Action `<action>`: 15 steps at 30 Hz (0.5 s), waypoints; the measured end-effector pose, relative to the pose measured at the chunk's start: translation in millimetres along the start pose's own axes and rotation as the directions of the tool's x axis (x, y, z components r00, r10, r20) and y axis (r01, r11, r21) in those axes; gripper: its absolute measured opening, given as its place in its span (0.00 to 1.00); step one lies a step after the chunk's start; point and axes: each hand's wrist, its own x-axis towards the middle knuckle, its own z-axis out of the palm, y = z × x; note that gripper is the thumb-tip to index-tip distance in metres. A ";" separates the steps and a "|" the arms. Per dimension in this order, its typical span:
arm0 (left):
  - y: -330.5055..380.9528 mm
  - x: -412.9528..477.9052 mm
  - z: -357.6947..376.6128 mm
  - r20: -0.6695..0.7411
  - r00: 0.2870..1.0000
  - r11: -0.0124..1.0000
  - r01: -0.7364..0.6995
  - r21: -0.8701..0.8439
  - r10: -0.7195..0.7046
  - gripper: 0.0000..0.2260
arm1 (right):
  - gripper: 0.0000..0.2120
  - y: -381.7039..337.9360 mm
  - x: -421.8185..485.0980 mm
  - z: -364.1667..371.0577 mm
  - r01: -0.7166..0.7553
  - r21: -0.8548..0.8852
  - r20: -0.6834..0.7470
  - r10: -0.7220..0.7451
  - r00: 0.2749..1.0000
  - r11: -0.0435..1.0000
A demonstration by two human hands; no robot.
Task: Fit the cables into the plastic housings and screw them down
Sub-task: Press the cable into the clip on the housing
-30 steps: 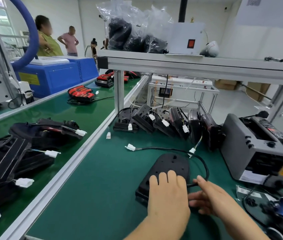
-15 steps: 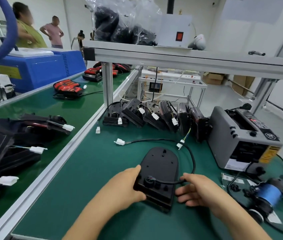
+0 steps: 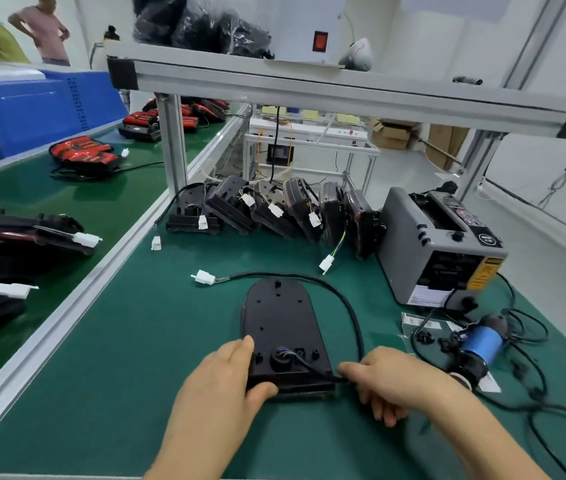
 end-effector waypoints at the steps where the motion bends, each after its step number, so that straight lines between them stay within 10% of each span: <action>1: -0.3 0.4 -0.7 -0.003 1.000 0.999 -0.009 -0.040 0.009 0.32 | 0.24 0.8 -0.1 2.6 0.014 -0.029 -0.023 -0.015 1.000 0.999; 7: 6.2 5.7 4.9 -0.079 0.994 0.894 -0.102 -0.436 0.075 0.18 | 0.24 3.4 -1.5 10.5 0.043 -0.054 -0.083 -0.047 0.995 0.998; 15: -0.5 8.8 5.3 -0.038 0.987 0.864 -0.156 -0.479 0.157 0.15 | 0.23 5.3 -1.6 17.9 0.070 -0.082 -0.079 -0.077 0.994 0.994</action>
